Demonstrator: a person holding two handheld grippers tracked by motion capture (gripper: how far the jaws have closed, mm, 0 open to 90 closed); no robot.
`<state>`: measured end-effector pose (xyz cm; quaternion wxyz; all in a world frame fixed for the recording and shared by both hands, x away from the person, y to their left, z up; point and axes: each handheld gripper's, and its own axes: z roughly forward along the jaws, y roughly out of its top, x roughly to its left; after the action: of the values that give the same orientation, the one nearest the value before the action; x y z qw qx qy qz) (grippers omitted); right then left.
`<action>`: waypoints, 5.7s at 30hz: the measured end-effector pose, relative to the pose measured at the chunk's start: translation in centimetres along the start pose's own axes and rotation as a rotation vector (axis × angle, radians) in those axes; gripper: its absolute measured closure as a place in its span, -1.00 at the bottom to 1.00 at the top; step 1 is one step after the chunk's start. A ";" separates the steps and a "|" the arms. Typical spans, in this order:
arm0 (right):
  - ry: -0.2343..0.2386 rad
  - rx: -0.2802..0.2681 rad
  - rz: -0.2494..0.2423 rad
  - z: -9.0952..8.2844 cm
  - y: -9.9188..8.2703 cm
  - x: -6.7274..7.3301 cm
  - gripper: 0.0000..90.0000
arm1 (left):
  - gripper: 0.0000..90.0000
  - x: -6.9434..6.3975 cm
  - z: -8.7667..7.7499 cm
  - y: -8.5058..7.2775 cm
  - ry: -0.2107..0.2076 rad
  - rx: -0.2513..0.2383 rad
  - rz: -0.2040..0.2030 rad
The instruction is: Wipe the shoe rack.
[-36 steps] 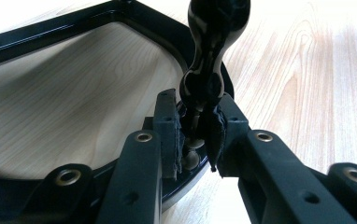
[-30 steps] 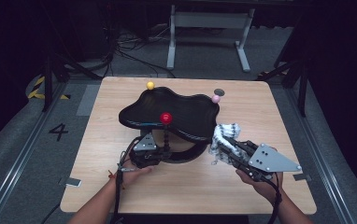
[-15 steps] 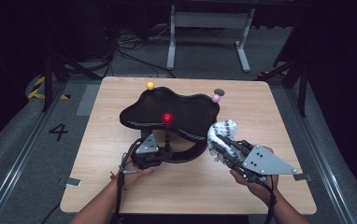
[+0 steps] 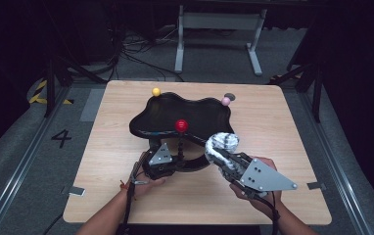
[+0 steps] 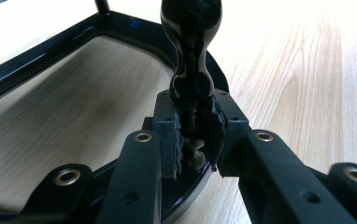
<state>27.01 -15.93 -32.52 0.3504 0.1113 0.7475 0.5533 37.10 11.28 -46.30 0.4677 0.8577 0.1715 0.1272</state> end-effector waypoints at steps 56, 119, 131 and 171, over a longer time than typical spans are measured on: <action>0.098 0.458 0.142 8.2 -14.9 -0.5 0.36 | 0.66 -0.3 0.9 -0.3 -0.057 0.056 0.029; -0.006 0.539 0.166 8.4 -16.5 -3.7 0.78 | 0.80 -1.6 2.3 0.5 -0.051 0.103 0.073; 0.114 0.513 0.125 8.3 -14.9 -2.0 0.78 | 0.79 -2.1 3.2 1.0 -0.049 0.092 0.083; 0.082 0.542 0.138 7.2 -15.8 -3.6 0.78 | -0.04 8.0 -4.4 -3.9 0.293 0.107 -0.189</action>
<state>37.78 -18.20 -46.38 0.2390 0.2292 0.8722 0.3600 42.07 19.84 -46.79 0.4013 0.8337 0.3242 0.1969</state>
